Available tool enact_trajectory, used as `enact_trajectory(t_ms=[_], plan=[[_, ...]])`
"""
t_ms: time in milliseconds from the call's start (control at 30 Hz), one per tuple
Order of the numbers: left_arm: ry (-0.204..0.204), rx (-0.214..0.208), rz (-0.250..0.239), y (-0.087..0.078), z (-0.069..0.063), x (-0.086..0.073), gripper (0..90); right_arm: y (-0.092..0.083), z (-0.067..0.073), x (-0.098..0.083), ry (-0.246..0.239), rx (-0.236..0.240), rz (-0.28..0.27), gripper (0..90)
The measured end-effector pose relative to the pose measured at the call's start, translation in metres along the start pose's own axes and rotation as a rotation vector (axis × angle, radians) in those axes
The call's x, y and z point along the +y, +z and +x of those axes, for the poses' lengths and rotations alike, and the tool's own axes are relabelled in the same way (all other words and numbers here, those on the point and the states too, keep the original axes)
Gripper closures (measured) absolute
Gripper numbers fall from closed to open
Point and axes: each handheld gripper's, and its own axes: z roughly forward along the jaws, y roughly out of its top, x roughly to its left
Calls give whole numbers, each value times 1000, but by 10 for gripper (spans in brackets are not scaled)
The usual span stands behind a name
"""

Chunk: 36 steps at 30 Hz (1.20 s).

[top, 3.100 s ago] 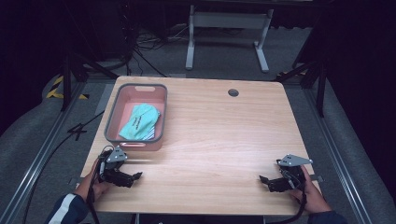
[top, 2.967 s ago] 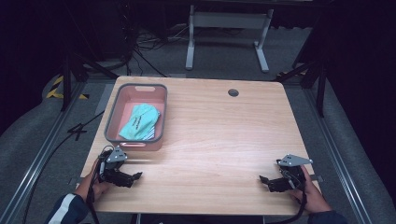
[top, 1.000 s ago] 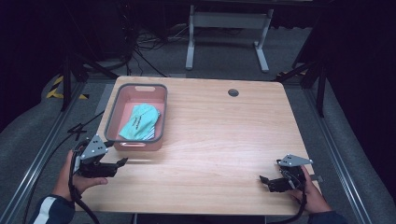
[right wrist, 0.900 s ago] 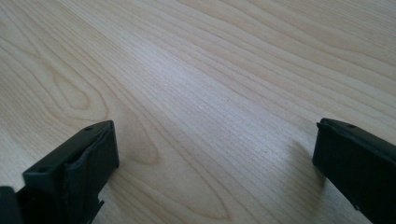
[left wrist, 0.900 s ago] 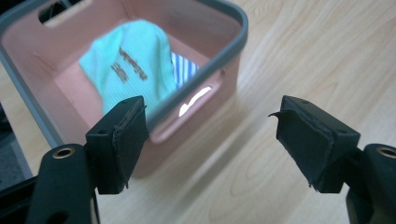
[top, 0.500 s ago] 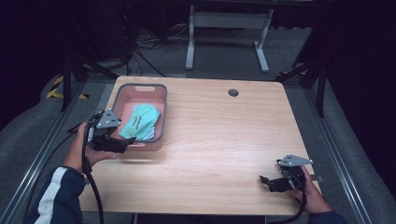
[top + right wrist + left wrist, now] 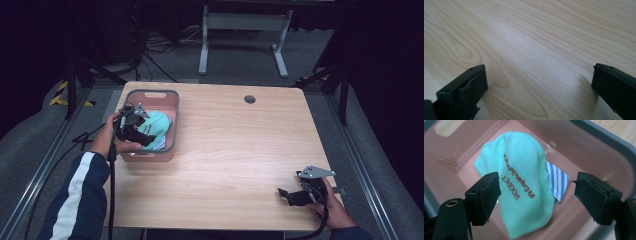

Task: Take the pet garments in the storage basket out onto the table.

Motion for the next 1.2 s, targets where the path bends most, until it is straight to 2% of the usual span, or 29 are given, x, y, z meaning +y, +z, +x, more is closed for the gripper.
enact_trajectory(t_ms=[67,133,300,333,400,567,667,867,1000,1067,1200], plan=[[-9,-6,13,8,2,4,199,0,0,0,-1,0,0,5],[1,-6,38,17,4,9,198,0,0,0,0,0,0,5],[-28,-26,95,40,12,17,192,0,0,0,0,0,0,5],[-28,-26,95,40,12,17,186,0,0,0,0,0,0,5],[-31,-21,133,49,17,18,187,0,0,0,0,0,0,5],[-74,-28,192,68,25,15,180,0,0,0,-1,0,0,4],[-66,-20,243,75,26,16,181,0,0,0,-1,0,0,5],[-88,-26,253,81,27,18,172,0,0,0,0,0,0,5],[-119,-55,264,85,30,18,190,0,0,0,-1,0,0,5],[-148,-81,268,86,31,17,227,0,0,0,-1,0,0,4],[-147,-126,270,84,31,20,377,0,0,0,-1,0,0,5]])
